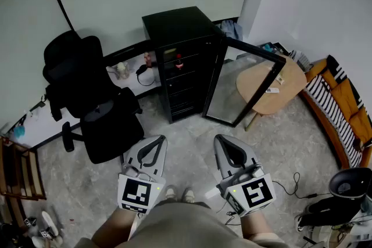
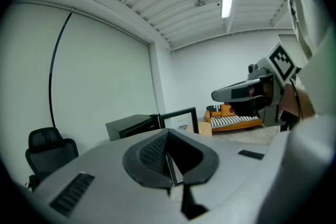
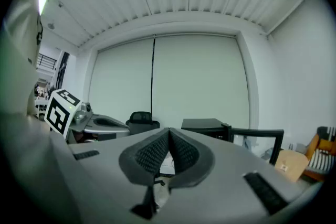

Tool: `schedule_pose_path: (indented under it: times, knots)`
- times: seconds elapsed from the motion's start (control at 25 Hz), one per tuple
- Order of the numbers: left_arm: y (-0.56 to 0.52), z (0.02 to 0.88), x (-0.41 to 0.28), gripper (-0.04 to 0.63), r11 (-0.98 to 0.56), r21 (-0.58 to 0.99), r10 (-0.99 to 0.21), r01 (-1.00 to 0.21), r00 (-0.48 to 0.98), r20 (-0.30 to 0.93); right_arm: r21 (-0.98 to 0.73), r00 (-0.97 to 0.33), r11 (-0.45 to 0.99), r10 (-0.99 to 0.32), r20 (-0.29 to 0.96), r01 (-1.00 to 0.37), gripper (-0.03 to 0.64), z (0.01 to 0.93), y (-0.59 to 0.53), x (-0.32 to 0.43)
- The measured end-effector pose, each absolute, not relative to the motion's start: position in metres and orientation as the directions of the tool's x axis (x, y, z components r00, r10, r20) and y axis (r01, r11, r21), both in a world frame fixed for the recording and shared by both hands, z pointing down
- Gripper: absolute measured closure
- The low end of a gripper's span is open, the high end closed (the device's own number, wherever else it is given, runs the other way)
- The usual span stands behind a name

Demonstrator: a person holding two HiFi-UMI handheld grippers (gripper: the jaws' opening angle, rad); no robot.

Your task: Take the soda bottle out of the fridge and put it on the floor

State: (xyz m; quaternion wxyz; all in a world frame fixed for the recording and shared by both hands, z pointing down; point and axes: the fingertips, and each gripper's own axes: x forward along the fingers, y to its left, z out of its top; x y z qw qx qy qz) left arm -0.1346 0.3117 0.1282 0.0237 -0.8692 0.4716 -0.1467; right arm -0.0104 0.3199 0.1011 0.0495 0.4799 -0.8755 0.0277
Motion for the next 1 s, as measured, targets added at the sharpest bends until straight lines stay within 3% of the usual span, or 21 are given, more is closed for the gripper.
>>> schedule_pose_path:
  times: [0.44,1.0]
  knots:
    - [0.315,0.133,-0.120,0.591,-0.554,-0.184,-0.826,-0.812,0.509,0.242,0.007,-0.524,0.534,-0.833,0.176,-0.846,0.620,0.117,0.326,0.007]
    - [0.329,0.132,-0.099,0.591,-0.529,-0.201,-0.843,-0.825,0.484,0.234,0.024,-0.564,0.573,-0.813,0.148,-0.819,0.621,0.119,0.335,0.028]
